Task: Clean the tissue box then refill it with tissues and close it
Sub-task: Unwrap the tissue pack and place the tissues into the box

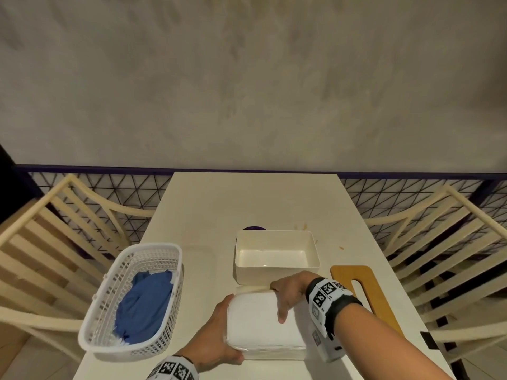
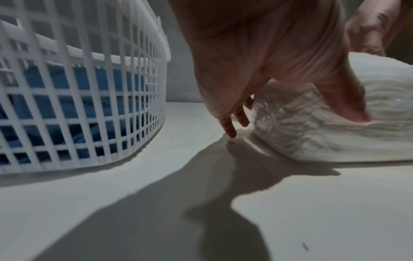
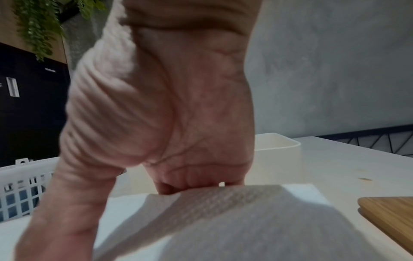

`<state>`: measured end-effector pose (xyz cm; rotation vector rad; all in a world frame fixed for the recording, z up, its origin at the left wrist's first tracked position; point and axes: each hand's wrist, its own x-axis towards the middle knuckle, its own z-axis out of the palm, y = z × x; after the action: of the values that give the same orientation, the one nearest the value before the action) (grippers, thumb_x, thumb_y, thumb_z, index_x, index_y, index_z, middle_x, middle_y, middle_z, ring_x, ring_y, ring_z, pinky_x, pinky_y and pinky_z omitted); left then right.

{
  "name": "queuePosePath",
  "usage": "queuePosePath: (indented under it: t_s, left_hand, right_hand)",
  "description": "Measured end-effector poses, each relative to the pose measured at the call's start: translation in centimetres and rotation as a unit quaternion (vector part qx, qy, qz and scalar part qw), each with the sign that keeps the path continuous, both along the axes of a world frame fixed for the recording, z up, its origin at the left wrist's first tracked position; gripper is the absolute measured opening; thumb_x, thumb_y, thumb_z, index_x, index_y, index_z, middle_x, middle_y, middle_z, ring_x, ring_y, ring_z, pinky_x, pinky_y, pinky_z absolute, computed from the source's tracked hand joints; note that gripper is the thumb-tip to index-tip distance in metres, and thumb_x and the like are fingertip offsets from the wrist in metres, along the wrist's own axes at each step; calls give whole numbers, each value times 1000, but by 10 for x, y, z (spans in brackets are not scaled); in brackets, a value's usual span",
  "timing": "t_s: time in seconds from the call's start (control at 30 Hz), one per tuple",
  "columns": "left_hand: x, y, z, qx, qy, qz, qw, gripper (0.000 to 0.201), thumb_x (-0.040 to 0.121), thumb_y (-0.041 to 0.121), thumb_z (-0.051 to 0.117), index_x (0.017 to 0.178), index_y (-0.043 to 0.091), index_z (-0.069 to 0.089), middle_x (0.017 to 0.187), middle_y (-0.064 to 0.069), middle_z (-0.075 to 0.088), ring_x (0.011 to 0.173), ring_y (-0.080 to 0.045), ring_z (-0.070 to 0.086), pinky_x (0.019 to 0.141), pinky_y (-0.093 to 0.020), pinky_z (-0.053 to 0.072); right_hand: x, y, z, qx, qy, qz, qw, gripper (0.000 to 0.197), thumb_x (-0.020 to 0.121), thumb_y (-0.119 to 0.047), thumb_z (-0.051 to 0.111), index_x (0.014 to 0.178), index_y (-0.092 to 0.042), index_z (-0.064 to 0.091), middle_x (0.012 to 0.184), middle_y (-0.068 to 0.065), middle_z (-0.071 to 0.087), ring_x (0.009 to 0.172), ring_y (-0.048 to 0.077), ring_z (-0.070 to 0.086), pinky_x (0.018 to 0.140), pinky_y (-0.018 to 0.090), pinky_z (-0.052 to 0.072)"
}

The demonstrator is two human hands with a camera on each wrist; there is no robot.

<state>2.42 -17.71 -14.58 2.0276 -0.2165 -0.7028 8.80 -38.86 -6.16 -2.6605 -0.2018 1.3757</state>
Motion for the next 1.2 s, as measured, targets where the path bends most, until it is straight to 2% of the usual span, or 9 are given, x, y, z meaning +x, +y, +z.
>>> queuePosePath:
  t_s: [0.17, 0.27, 0.43, 0.5, 0.7, 0.83, 0.97, 1.07, 1.2]
  left_hand:
    - [0, 0, 1, -4, -23, -9, 1000, 122, 46, 22, 84, 140, 41, 8, 137, 19, 28, 125, -4, 36, 105, -26, 39]
    - [0, 1, 0, -4, -30, -11, 999, 120, 46, 23, 85, 137, 46, 10, 136, 21, 30, 126, -2, 36, 105, -28, 41]
    - [-2, 1, -2, 5, -32, -14, 999, 123, 48, 30, 86, 140, 44, 5, 138, 23, 27, 124, 1, 36, 102, -20, 38]
    - [-1, 1, -2, 10, -38, -17, 999, 122, 49, 32, 86, 139, 45, 4, 138, 23, 26, 123, 2, 37, 98, -16, 37]
    - [-1, 1, -5, 12, -30, -6, 999, 122, 48, 41, 87, 136, 48, 3, 138, 21, 26, 123, -3, 41, 100, -25, 45]
    - [-3, -1, -2, 5, -38, 5, 999, 104, 60, 56, 78, 134, 46, 7, 136, 21, 30, 128, -4, 38, 105, -22, 31]
    - [-2, 2, -2, -6, -22, 3, 1000, 117, 46, 47, 89, 133, 54, 11, 138, 24, 26, 124, -7, 43, 94, -32, 51]
    - [-1, 3, 0, 6, -30, -11, 999, 125, 44, 37, 90, 134, 54, 5, 143, 19, 23, 126, -5, 39, 99, -32, 49]
    - [-2, 3, 2, -10, -10, 4, 1000, 117, 48, 41, 89, 132, 56, 8, 141, 24, 24, 127, -6, 39, 98, -34, 49]
  right_hand:
    - [1, 3, 0, -17, -28, 30, 999, 54, 73, -30, 78, 113, -1, 56, 118, 10, 62, 101, 27, 58, 92, 41, 49]
    - [-1, 5, 1, -5, -51, 44, 998, 47, 74, -23, 78, 107, 4, 57, 106, 12, 63, 88, 26, 57, 80, 36, 49]
    - [-7, -2, 0, 28, -30, 7, 999, 82, 69, -26, 79, 135, -12, 32, 132, 7, 51, 115, 28, 51, 97, 42, 46]
    - [-7, -2, 2, 37, -21, 0, 999, 86, 68, -25, 80, 138, -16, 29, 138, 6, 47, 119, 29, 49, 99, 43, 45]
    - [-12, 5, 6, 7, -77, 89, 993, 83, 67, -26, 82, 134, -13, 35, 131, 6, 35, 120, 27, 37, 96, 45, 44]
    - [-14, 2, 7, 58, -23, 34, 997, 87, 66, -22, 82, 135, -19, 29, 141, 4, 38, 122, 29, 43, 97, 45, 45]
    - [-8, 1, 13, 78, 42, -16, 996, 91, 66, -23, 82, 139, -19, 28, 141, 5, 41, 125, 28, 42, 103, 42, 40]
    - [-5, 5, 19, 68, 56, -4, 996, 87, 62, -29, 82, 136, -14, 40, 138, 3, 49, 126, 25, 44, 106, 39, 37]
    - [-6, 6, 19, 77, 43, 15, 996, 71, 74, -17, 77, 136, -12, 42, 137, 4, 50, 124, 23, 45, 100, 29, 37]
